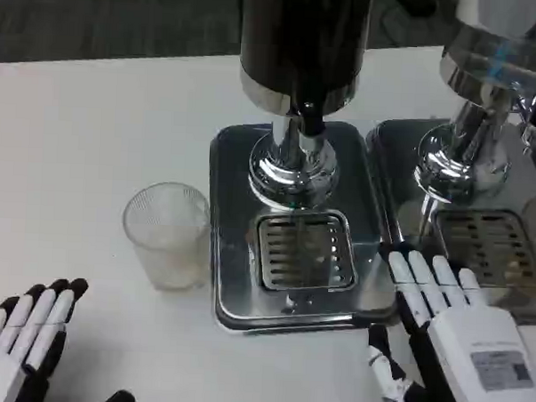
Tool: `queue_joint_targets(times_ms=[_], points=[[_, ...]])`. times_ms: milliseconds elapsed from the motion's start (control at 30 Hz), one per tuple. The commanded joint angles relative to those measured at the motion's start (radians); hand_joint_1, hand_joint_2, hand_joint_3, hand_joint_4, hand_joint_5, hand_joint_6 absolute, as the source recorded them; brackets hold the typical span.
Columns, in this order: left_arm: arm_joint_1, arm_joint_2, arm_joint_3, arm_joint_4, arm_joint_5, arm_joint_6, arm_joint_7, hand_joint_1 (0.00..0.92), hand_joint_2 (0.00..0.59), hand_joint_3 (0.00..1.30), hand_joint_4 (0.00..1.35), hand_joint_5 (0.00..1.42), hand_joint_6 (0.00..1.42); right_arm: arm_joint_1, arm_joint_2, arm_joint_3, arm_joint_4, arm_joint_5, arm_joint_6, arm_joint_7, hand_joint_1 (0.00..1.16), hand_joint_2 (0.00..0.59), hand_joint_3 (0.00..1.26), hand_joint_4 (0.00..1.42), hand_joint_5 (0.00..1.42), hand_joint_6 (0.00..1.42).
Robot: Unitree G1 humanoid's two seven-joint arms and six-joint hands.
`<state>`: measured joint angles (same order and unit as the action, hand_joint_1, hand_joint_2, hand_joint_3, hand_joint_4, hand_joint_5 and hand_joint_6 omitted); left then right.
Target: Grasp the cup under the faucet to collect the drink, then remove the cup.
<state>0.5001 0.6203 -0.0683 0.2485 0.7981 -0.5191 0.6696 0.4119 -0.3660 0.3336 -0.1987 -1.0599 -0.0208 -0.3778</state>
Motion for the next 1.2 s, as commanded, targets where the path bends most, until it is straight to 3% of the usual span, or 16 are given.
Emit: queue_joint_targets(times_ms=[33,867,1200], points=[[-0.003,0.016,0.000,0.030,0.005,-0.019,0.023,0.000,0.180,0.00,0.00,0.00,0.00,-0.004,0.007,0.016,0.020,-0.010,0.013,-0.001,0.16,0.523,0.00,0.00,0.00,0.00],[-0.019,-0.001,0.001,0.061,-0.017,-0.021,0.027,0.000,0.175,0.00,0.00,0.00,0.00,-0.003,0.003,0.031,0.024,-0.010,0.026,-0.002,0.18,0.511,0.00,0.00,0.00,0.00],[-0.102,-0.007,-0.008,0.056,0.014,0.016,0.036,0.000,0.143,0.00,0.00,0.00,0.00,-0.009,0.015,0.042,0.031,-0.018,0.047,0.001,0.18,0.511,0.00,0.00,0.00,0.00]])
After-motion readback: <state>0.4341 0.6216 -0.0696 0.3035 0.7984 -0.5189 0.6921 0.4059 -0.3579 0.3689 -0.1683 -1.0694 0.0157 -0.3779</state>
